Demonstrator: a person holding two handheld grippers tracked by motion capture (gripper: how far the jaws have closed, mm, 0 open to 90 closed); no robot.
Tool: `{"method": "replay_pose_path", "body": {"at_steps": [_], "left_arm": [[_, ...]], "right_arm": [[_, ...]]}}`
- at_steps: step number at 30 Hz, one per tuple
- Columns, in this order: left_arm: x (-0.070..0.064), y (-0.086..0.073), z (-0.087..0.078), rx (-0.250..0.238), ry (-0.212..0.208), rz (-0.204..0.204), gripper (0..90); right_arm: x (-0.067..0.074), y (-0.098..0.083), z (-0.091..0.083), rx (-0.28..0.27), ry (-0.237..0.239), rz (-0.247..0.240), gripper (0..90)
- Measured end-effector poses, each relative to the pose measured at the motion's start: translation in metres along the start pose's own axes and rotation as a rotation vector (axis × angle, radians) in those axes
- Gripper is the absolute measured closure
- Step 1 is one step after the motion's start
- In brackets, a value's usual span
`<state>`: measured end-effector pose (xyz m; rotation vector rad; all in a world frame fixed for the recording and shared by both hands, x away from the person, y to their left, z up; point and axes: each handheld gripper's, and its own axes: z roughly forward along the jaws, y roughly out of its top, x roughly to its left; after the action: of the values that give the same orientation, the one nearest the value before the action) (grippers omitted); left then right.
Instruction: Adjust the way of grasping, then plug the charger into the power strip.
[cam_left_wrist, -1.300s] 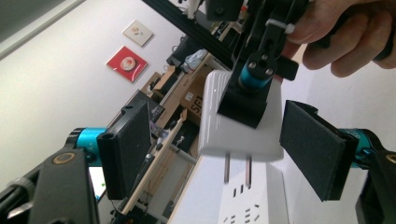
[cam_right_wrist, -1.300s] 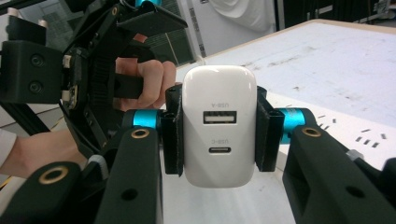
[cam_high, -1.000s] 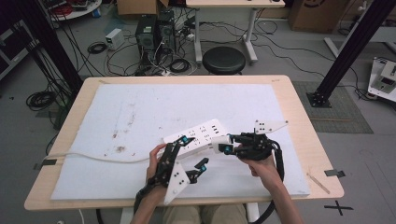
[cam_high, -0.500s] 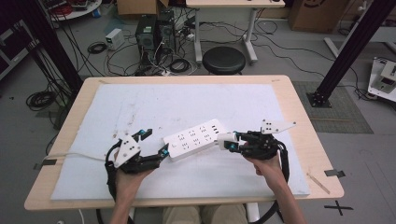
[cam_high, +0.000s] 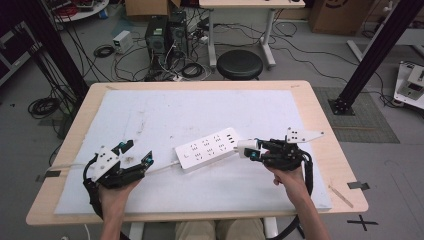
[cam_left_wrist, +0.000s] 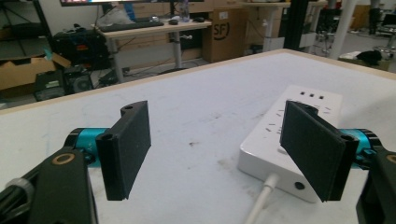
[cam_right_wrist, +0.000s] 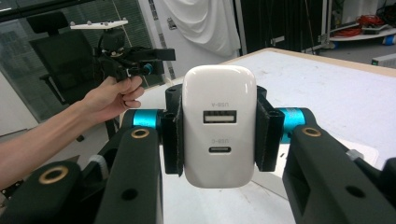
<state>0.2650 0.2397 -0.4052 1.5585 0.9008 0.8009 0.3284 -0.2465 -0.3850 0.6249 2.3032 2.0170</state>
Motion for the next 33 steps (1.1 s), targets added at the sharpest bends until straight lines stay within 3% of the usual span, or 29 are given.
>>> {"method": "replay_pose_path", "body": {"at_steps": [10,14,18,25,32,33], "left_arm": [[0.015,-0.009,-0.004,0.019,0.064,-0.010,18.8],[0.020,-0.015,-0.004,0.023,0.077,-0.005,18.9],[0.026,-0.020,-0.003,0.022,0.099,-0.006,18.9],[0.034,-0.028,0.000,0.038,0.144,-0.025,18.9],[0.034,-0.035,-0.005,-0.012,0.165,-0.026,18.9],[0.034,-0.034,-0.006,-0.026,0.166,-0.025,18.9]], "right_arm": [[-0.003,-0.002,-0.005,0.003,-0.014,0.007,63.1],[-0.005,-0.003,-0.007,0.013,-0.027,-0.030,63.1],[-0.011,-0.002,-0.009,0.016,-0.033,-0.033,63.1],[-0.026,0.004,-0.002,0.086,-0.038,-0.037,63.1],[-0.032,0.016,0.011,0.159,-0.004,-0.086,63.1],[-0.034,0.021,0.017,0.189,0.013,-0.105,63.1]]}}
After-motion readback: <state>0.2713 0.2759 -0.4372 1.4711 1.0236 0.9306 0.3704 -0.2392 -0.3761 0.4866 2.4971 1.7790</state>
